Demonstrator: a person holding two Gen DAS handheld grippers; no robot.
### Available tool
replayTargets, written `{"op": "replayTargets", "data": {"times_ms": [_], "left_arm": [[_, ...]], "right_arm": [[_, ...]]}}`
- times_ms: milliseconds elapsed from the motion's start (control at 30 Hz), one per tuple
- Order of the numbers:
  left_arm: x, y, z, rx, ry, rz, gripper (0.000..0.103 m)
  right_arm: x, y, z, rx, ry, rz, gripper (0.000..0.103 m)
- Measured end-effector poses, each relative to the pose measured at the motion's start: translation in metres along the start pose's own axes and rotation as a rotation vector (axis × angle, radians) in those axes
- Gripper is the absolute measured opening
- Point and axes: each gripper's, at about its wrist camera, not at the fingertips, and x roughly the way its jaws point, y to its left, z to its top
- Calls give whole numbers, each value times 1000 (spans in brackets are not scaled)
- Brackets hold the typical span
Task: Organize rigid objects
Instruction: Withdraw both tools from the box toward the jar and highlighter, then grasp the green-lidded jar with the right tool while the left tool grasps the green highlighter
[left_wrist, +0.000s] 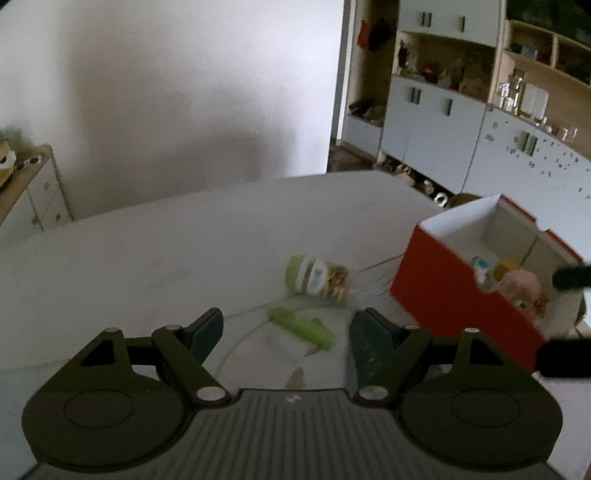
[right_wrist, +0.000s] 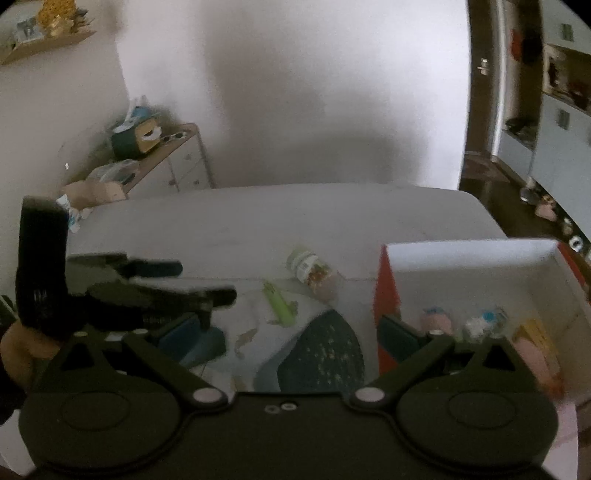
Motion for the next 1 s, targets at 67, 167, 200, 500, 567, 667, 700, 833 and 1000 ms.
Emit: {"op": "replayTargets", "data": {"times_ms": [67, 167, 200, 500, 567, 667, 700, 833, 1000], "left_arm": [[10, 4, -7, -10, 25, 1, 82], [21, 4, -14, -9, 42, 4, 82], [25, 4, -16, -13, 48, 4, 82], [66, 4, -12, -90, 102, 34, 82], [75, 2, -10, -111, 114, 46, 82], [87, 1, -9, -139, 128, 53, 82], [90, 1, -9, -144, 131, 53, 82], [106, -1, -10, -172, 153, 73, 82], [120, -3, -9, -190, 175, 77, 82]], "right_arm": [[14, -1, 6, -7, 15, 18, 102], [36, -1, 15, -36, 35, 36, 102], [41, -1, 17, -45, 41, 42, 101], [106, -3, 54, -74, 86, 56, 96], [122, -3, 59, -86, 112, 54, 96], [148, -5, 64, -88, 161, 31, 92], [154, -6, 65, -88, 171, 27, 92], [176, -8, 66, -76, 215, 13, 88], [196, -13, 64, -42, 279, -2, 82]]}}
